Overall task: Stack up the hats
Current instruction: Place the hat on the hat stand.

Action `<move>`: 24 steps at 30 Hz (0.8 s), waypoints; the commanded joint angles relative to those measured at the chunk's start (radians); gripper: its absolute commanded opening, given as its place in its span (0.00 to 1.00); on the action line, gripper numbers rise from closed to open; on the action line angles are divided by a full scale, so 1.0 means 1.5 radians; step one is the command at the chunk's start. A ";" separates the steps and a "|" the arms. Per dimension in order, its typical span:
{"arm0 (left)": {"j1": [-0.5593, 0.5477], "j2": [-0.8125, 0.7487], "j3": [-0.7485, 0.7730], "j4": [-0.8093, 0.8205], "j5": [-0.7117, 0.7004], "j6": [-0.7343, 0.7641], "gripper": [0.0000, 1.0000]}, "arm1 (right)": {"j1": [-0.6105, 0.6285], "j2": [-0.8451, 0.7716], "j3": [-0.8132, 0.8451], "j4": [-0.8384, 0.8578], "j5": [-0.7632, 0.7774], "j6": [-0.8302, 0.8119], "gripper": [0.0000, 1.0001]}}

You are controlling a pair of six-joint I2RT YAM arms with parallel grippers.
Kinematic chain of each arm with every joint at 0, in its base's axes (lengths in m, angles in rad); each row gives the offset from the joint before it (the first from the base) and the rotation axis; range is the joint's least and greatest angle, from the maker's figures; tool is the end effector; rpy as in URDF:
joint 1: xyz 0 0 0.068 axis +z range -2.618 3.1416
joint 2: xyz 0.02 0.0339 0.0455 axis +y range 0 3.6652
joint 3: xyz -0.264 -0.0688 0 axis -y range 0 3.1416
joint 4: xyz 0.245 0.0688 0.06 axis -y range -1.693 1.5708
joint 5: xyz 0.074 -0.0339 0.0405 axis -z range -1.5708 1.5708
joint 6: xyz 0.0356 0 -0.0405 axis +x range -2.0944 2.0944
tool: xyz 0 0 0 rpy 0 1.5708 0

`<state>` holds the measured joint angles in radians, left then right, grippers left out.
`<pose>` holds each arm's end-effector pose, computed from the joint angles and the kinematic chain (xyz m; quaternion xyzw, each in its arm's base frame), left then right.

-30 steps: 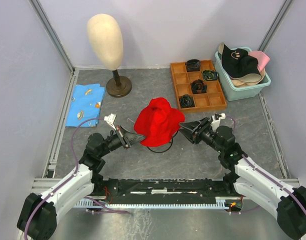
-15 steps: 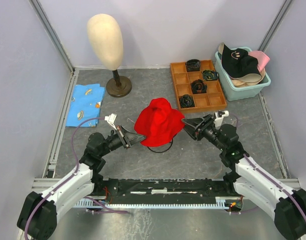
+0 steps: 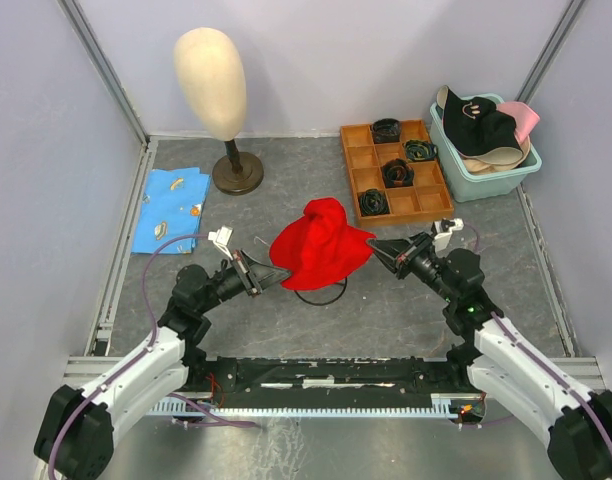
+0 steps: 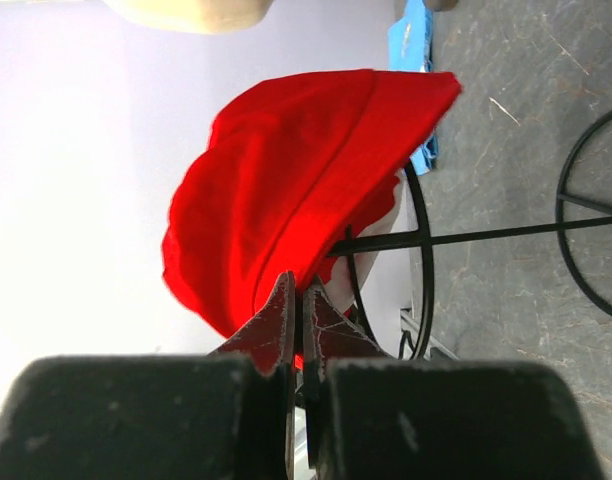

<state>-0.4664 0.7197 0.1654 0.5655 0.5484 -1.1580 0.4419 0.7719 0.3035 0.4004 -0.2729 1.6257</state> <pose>0.1397 -0.0911 0.2107 -0.0483 0.7021 -0.6278 0.3327 0.1627 0.0876 0.2332 0.3269 0.6526 0.6320 0.2606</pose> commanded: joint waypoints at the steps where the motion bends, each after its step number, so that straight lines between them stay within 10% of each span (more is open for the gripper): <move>1: 0.002 -0.043 -0.004 -0.003 -0.043 0.003 0.25 | -0.015 -0.066 -0.019 -0.040 -0.002 -0.013 0.00; 11: 0.016 -0.135 -0.021 -0.121 -0.132 0.003 0.41 | -0.021 -0.083 -0.020 -0.085 -0.021 -0.041 0.00; 24: 0.019 -0.027 -0.033 -0.021 -0.145 0.005 0.03 | -0.022 -0.091 -0.023 -0.174 -0.051 -0.094 0.00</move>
<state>-0.4442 0.6441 0.1188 0.4305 0.3393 -1.1625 0.4160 0.6544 0.2577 0.2001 -0.3241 1.5425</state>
